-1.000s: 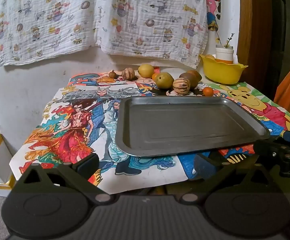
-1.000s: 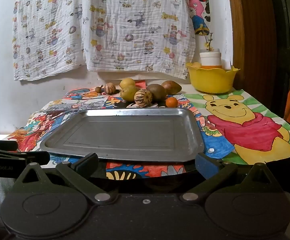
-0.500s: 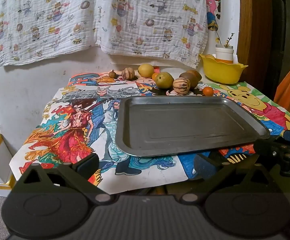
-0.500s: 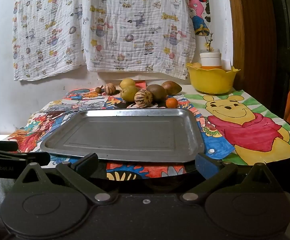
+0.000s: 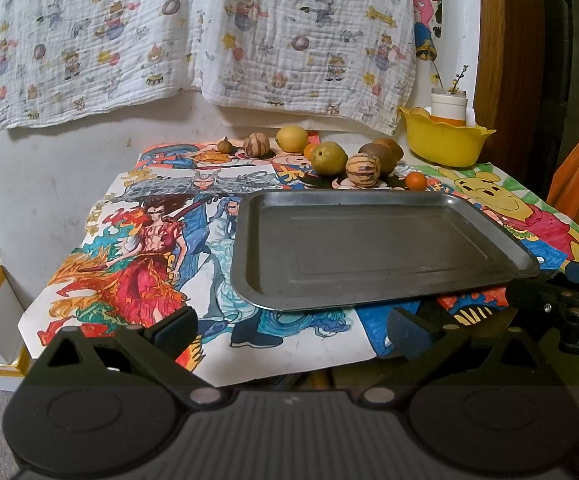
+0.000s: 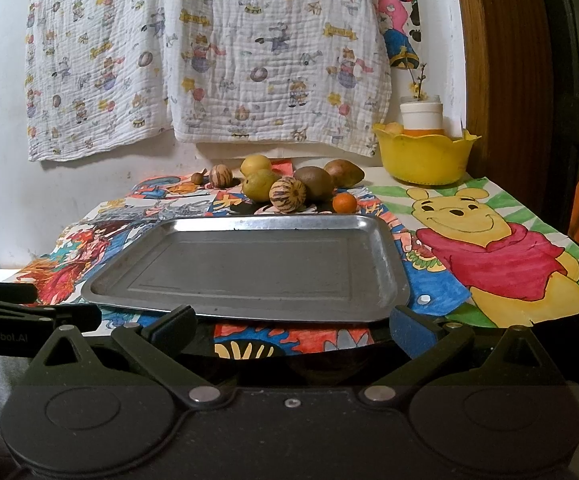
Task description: Organize fruits
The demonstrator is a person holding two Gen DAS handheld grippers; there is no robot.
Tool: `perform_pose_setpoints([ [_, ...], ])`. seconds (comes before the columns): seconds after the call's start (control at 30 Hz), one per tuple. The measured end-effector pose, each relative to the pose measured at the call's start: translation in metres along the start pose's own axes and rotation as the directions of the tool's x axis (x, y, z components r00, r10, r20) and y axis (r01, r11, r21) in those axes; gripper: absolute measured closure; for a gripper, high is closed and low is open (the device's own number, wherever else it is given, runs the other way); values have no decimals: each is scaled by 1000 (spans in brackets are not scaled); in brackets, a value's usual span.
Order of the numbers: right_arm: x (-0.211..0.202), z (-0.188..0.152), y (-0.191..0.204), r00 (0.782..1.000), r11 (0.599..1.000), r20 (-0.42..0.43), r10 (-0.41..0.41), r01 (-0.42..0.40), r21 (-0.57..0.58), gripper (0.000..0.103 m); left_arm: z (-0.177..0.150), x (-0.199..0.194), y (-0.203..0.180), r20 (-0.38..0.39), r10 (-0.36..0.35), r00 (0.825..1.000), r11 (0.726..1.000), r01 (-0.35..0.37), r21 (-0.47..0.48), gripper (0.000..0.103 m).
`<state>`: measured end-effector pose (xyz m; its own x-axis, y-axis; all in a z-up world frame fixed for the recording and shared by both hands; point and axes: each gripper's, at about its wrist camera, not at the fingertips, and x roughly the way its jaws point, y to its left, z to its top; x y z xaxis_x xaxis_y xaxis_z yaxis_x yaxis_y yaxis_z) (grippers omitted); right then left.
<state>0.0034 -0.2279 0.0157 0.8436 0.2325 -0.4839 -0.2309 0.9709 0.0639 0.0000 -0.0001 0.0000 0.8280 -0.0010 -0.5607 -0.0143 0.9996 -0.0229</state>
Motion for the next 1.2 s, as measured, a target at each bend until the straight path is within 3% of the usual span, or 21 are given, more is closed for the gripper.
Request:
perform_pose_setpoints([
  [1.2,1,0,0,1000,1000,-3,2,-2,5,0,-4,3,4,-8,-2,1000,1000,2,-7,0],
])
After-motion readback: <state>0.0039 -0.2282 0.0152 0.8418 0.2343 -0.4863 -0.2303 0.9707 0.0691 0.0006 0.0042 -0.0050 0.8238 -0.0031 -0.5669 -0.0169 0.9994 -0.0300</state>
